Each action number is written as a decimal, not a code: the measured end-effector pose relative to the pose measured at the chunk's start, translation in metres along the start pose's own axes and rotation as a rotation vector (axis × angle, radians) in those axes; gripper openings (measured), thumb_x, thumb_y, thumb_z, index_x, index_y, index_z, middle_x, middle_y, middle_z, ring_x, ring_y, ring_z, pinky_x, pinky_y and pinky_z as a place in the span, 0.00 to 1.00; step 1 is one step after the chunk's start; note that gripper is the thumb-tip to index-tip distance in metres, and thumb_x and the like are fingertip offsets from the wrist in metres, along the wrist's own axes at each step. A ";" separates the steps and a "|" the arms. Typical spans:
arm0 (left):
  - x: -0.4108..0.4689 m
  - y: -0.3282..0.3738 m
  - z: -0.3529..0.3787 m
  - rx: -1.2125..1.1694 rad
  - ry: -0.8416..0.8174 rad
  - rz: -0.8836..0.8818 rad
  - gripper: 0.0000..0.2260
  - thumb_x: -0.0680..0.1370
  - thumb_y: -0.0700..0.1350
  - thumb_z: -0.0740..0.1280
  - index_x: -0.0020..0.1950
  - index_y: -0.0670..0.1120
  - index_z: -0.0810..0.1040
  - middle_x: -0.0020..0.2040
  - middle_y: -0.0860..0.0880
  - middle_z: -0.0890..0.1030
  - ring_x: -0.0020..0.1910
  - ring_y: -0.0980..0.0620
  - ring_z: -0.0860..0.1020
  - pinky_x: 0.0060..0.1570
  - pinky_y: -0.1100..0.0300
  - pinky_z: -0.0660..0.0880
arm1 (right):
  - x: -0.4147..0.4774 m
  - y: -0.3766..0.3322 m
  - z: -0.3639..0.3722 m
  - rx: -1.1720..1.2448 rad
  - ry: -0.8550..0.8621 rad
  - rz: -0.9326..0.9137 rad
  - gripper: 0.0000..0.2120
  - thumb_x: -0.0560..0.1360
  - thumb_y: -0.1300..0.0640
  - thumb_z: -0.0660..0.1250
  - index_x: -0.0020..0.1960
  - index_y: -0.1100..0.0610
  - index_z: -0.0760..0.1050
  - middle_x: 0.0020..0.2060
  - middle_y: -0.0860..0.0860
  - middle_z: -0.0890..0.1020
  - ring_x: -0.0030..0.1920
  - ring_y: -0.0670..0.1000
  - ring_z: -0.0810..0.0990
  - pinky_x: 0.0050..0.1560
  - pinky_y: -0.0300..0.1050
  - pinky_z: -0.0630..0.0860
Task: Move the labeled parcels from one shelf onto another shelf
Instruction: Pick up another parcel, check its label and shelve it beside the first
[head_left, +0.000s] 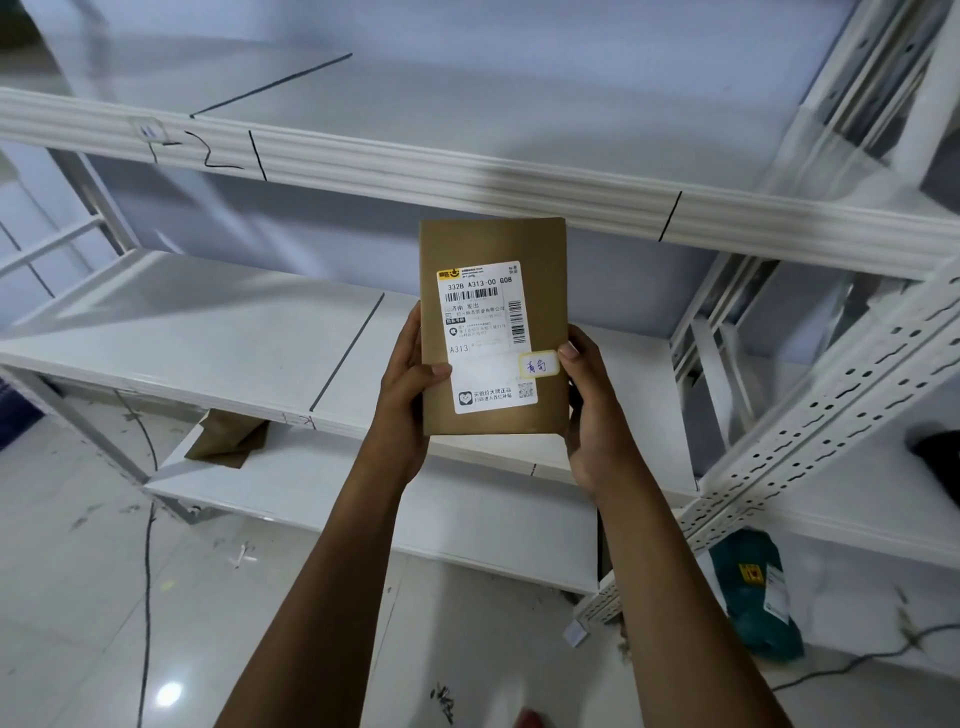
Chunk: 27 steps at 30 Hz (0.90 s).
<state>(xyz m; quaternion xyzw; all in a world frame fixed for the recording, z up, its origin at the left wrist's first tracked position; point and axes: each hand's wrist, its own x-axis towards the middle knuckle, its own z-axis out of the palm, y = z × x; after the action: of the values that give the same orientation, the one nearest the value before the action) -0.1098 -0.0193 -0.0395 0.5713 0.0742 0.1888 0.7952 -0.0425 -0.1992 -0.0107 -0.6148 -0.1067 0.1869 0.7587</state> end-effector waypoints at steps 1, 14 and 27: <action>-0.002 0.003 0.000 0.001 0.007 0.013 0.42 0.70 0.45 0.68 0.86 0.48 0.63 0.79 0.42 0.75 0.76 0.34 0.76 0.69 0.36 0.75 | 0.000 0.000 0.002 -0.003 -0.004 -0.003 0.12 0.84 0.47 0.60 0.65 0.37 0.74 0.57 0.41 0.86 0.62 0.50 0.82 0.65 0.63 0.79; -0.025 0.031 -0.043 -0.004 0.160 0.126 0.35 0.75 0.42 0.64 0.85 0.47 0.65 0.77 0.43 0.78 0.74 0.38 0.78 0.63 0.48 0.79 | 0.000 0.002 0.061 -0.013 -0.129 -0.014 0.23 0.76 0.43 0.64 0.71 0.43 0.73 0.57 0.42 0.87 0.57 0.44 0.86 0.64 0.60 0.79; -0.056 0.074 -0.107 -0.027 0.336 0.237 0.32 0.75 0.41 0.62 0.81 0.48 0.70 0.68 0.48 0.84 0.64 0.46 0.83 0.51 0.54 0.82 | 0.001 0.006 0.140 -0.076 -0.354 -0.063 0.20 0.85 0.48 0.59 0.76 0.44 0.69 0.60 0.42 0.86 0.59 0.42 0.85 0.64 0.55 0.79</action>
<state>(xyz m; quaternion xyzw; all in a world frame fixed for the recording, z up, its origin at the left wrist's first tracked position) -0.2125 0.0736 -0.0117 0.5257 0.1355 0.3749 0.7515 -0.0970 -0.0727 0.0143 -0.5968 -0.2646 0.2641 0.7099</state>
